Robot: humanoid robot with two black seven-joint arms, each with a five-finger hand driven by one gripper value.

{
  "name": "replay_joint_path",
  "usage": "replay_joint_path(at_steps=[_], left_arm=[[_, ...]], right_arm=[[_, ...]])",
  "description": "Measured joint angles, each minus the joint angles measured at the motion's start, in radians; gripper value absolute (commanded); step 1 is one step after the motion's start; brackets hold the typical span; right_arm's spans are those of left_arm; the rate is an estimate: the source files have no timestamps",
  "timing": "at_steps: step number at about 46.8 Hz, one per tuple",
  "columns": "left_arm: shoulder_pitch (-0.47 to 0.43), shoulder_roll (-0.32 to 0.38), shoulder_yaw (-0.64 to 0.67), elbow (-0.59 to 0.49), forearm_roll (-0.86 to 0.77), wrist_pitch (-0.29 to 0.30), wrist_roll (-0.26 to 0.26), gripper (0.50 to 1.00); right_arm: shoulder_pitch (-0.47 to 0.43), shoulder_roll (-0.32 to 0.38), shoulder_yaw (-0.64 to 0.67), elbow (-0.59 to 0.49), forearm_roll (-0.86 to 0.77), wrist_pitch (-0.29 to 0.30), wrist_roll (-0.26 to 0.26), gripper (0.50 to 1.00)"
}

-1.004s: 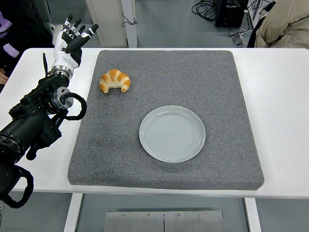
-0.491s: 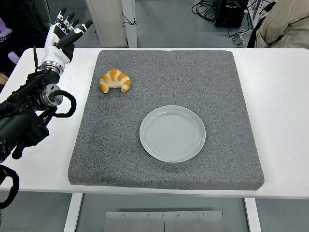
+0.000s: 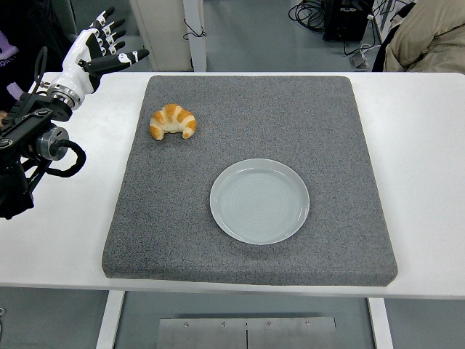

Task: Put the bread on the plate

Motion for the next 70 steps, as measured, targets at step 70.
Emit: replay_joint_path(at_steps=[70], left_arm=[[-0.097, 0.091, 0.344, -0.152, 0.791, 0.09, 0.133, 0.971]], right_arm=[[0.0, 0.0, 0.0, 0.0, 0.0, 0.0, 0.0, 1.0]])
